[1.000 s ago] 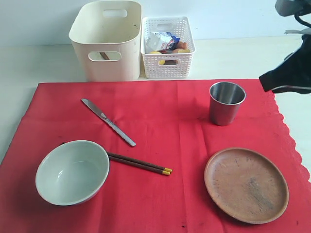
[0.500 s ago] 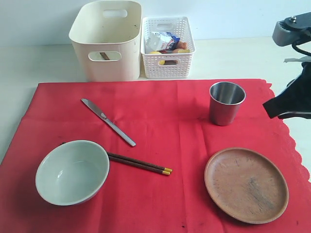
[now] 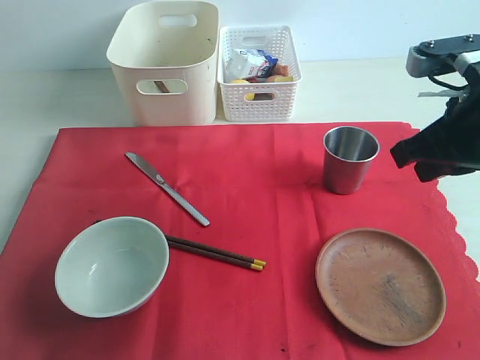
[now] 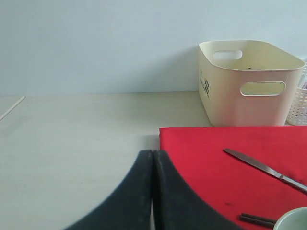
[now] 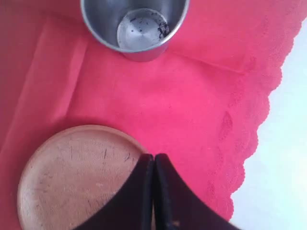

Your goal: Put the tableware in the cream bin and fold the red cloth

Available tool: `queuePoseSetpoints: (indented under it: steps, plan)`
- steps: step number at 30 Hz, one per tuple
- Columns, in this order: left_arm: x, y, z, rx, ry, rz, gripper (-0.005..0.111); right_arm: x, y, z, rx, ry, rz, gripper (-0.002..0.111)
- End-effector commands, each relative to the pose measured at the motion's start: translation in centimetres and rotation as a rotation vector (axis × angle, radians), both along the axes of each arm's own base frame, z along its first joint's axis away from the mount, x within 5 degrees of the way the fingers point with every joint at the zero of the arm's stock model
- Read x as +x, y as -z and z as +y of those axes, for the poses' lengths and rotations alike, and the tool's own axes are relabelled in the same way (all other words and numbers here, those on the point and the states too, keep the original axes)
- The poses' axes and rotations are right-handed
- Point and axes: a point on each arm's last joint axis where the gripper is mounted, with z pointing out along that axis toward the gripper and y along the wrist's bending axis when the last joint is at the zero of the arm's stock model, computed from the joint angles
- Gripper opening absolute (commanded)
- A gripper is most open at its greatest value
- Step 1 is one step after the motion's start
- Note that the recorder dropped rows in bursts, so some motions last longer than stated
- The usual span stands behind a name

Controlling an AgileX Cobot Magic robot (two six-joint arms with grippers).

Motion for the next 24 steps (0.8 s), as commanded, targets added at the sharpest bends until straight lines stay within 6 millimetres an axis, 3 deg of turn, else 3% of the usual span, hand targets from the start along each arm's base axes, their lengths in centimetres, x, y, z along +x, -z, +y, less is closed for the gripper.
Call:
queuePoseSetpoints:
  steps: [1, 6, 9, 15, 18, 24]
  plan:
    - [0.0, -0.1, 0.0, -0.002, -0.003, -0.01, 0.0, 1.3, -0.1, -0.3, 0.034, 0.045, -0.024, 0.0]
    - [0.0, -0.1, 0.0, -0.002, -0.003, -0.01, 0.0, 1.5, -0.2, -0.1, 0.051, 0.059, -0.051, 0.0]
    - [0.0, -0.1, 0.0, -0.002, -0.003, -0.01, 0.0, 1.5, -0.2, -0.1, 0.067, 0.105, -0.04, 0.007]
    - [0.0, -0.1, 0.0, -0.002, -0.003, -0.01, 0.0, 2.5, -0.5, 0.1, 0.128, 0.186, -0.12, 0.046]
    - [0.0, -0.1, 0.0, -0.002, -0.003, -0.01, 0.0, 3.2, 0.5, 0.4, 0.149, 0.221, -0.103, 0.058]
    - [0.0, -0.1, 0.0, -0.002, -0.003, -0.01, 0.0, 6.7, 4.0, 1.5, 0.123, 0.236, -0.036, 0.059]
